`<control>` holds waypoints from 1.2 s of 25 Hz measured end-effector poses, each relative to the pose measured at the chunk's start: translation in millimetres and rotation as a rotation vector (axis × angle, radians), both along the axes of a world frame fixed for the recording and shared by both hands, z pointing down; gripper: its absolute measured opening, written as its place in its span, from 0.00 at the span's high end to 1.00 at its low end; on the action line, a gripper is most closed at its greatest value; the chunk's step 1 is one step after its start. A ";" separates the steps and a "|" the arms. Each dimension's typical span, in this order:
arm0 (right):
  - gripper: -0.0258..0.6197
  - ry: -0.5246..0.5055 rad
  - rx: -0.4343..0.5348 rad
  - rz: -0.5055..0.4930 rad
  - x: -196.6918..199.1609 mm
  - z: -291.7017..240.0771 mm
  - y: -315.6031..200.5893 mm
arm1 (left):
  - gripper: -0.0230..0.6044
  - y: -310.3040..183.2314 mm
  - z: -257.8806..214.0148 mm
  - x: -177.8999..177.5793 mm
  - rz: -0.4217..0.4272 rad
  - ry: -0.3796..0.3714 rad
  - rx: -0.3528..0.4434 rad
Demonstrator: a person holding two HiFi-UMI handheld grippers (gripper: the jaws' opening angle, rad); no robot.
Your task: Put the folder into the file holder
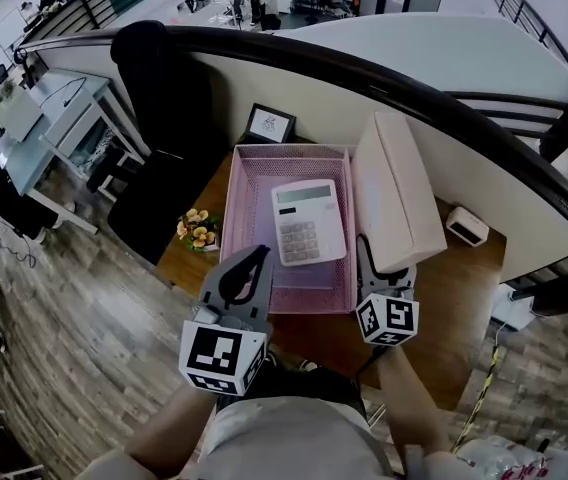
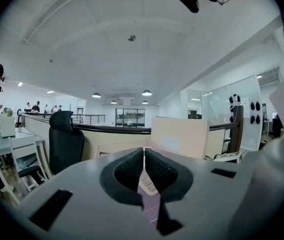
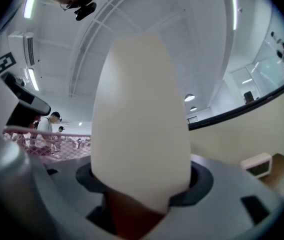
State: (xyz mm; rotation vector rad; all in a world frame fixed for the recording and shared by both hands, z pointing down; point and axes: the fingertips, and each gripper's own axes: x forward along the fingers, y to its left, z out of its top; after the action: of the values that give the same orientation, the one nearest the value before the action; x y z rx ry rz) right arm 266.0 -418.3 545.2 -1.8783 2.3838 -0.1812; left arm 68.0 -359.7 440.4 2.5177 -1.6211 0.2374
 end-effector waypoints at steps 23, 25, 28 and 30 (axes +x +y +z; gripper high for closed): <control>0.34 0.134 -0.197 -0.040 0.6 66.0 2.9 | 0.94 0.1 24.4 3.3 0.009 -0.030 -0.059; 0.27 0.140 -0.205 -0.050 3.6 59.9 9.8 | 0.94 3.2 24.5 3.5 0.012 -0.028 -0.065; 0.24 0.142 -0.175 -0.066 4.6 35.7 20.7 | 0.94 8.6 20.2 4.4 0.025 -0.030 -0.070; 0.23 0.121 -0.138 -0.072 6.3 10.5 25.6 | 0.94 12.1 13.9 4.8 0.032 -0.029 -0.066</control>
State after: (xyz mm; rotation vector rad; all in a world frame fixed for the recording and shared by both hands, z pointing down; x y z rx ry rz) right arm 272.3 -392.7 555.7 -1.9137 2.5836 -0.2507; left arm 72.9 -347.6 454.3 2.5035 -1.5577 0.3275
